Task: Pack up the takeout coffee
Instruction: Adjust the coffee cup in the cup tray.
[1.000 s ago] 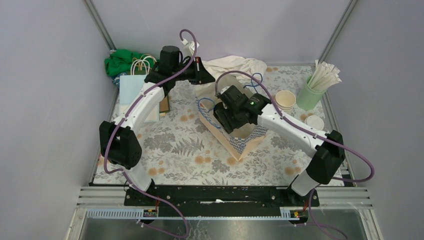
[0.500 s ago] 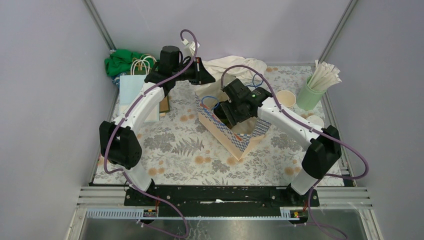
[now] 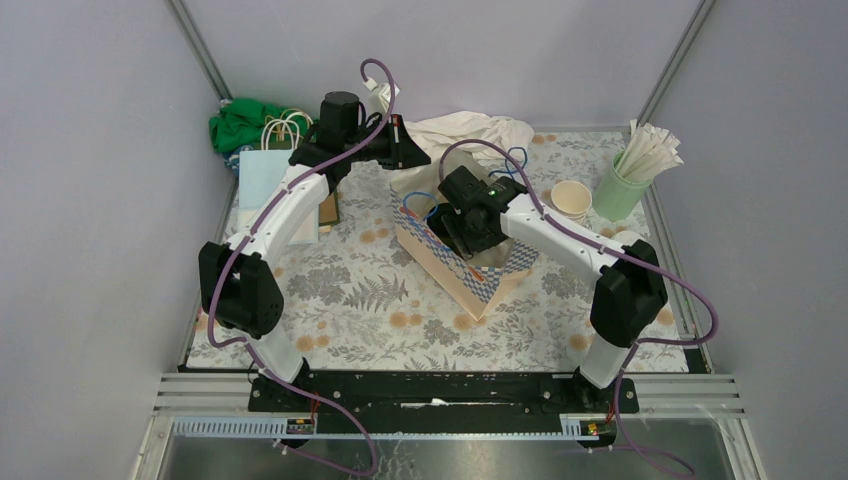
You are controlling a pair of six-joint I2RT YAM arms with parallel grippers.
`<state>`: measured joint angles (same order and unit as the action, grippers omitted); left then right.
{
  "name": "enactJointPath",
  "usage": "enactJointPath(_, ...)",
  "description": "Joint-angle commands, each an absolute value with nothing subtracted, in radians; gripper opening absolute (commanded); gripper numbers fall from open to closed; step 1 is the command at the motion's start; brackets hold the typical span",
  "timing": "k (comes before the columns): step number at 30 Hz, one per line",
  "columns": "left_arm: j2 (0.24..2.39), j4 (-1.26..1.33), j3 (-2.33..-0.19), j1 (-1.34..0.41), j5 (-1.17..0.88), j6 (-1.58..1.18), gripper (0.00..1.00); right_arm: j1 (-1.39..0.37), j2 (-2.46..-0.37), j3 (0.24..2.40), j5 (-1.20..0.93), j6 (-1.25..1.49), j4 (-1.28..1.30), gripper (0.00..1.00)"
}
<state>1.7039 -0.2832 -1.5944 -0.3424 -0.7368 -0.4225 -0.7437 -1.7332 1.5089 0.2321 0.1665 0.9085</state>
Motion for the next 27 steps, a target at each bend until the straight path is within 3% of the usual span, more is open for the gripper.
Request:
enactJointPath(1,1.683,-0.223,-1.608,-0.339,-0.743,-0.422,0.0,-0.753,-1.755,1.515,0.307,0.176,0.925,0.66)
enactJointPath(9,1.696,-0.222,-1.621,-0.339,-0.745,-0.426,0.0,-0.761,-1.776,1.503,0.331,0.165,0.903,0.58)
enactJointPath(14,1.7,-0.234,-1.631,-0.339,-0.743,-0.422,0.0,-0.769,-1.764,1.513,0.346,0.159,0.906,0.47)
enactJointPath(27,1.711,-0.236,-1.634,-0.339,-0.738,-0.42,0.0,-0.783,-1.728,1.618,0.465,0.113,0.995,0.29)
